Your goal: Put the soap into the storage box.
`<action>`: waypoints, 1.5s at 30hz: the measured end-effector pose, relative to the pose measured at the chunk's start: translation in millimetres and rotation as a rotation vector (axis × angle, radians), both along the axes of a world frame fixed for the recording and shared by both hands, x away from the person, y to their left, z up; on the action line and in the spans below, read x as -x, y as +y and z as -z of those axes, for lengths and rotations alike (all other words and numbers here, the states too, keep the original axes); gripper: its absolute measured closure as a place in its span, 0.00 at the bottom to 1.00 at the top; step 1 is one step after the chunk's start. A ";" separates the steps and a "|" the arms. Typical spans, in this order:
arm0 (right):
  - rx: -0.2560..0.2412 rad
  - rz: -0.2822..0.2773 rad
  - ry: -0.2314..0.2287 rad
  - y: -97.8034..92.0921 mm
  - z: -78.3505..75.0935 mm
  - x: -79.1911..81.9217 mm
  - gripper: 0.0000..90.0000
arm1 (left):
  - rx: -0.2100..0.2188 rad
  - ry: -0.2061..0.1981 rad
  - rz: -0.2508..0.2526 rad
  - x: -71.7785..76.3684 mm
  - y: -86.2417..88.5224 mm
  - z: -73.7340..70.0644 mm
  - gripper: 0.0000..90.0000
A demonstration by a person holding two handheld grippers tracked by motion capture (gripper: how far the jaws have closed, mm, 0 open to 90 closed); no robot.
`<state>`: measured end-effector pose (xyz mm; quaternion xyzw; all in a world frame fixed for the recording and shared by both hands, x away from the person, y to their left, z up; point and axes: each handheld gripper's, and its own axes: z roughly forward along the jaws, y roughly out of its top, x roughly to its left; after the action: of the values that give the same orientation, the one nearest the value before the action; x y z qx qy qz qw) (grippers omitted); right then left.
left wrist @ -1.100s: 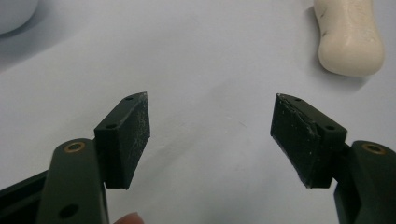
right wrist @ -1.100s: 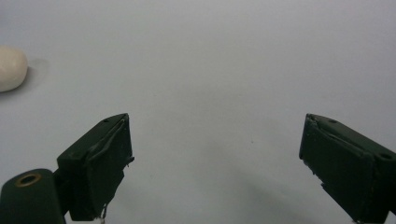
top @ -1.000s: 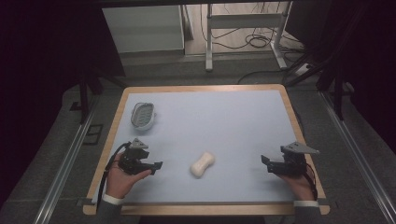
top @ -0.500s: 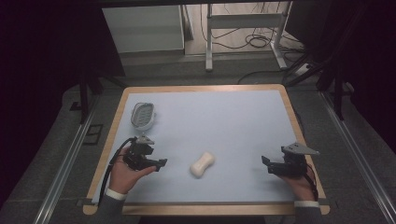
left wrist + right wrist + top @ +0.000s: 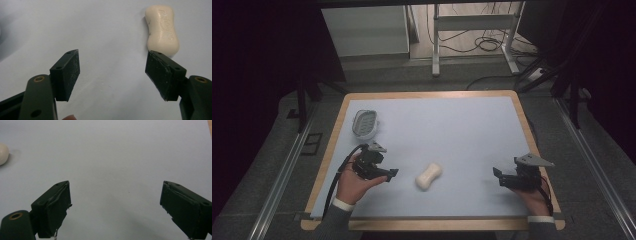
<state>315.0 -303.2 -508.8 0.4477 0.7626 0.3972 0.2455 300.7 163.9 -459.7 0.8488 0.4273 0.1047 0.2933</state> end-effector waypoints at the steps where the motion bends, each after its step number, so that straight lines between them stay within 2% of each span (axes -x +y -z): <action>1: 0.000 -0.001 0.001 0.2 0.1 0.1 0.10 | 0.000 0.003 0.000 -0.7 -1.3 0.1 0.31; 9: 0.013 -0.008 -0.001 2.7 1.3 0.6 0.11 | -0.009 0.019 0.025 -6.6 -17.5 1.7 0.31; 24: 0.008 0.012 -0.006 -0.7 0.9 1.0 0.10 | -0.035 0.041 0.085 -12.5 -54.7 6.4 0.30; 29: 0.011 0.015 -0.003 -0.8 1.6 0.7 0.10 | -0.041 0.049 0.089 -13.7 -62.6 9.1 0.30; 45: 0.024 0.017 -0.004 -0.9 3.3 0.2 0.10 | -0.081 0.098 0.150 -20.3 -103.6 20.6 0.29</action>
<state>314.8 -304.1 -512.1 0.4501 0.7631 0.3868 0.2559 321.0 60.3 -480.3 0.8937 0.3720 0.0579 0.2442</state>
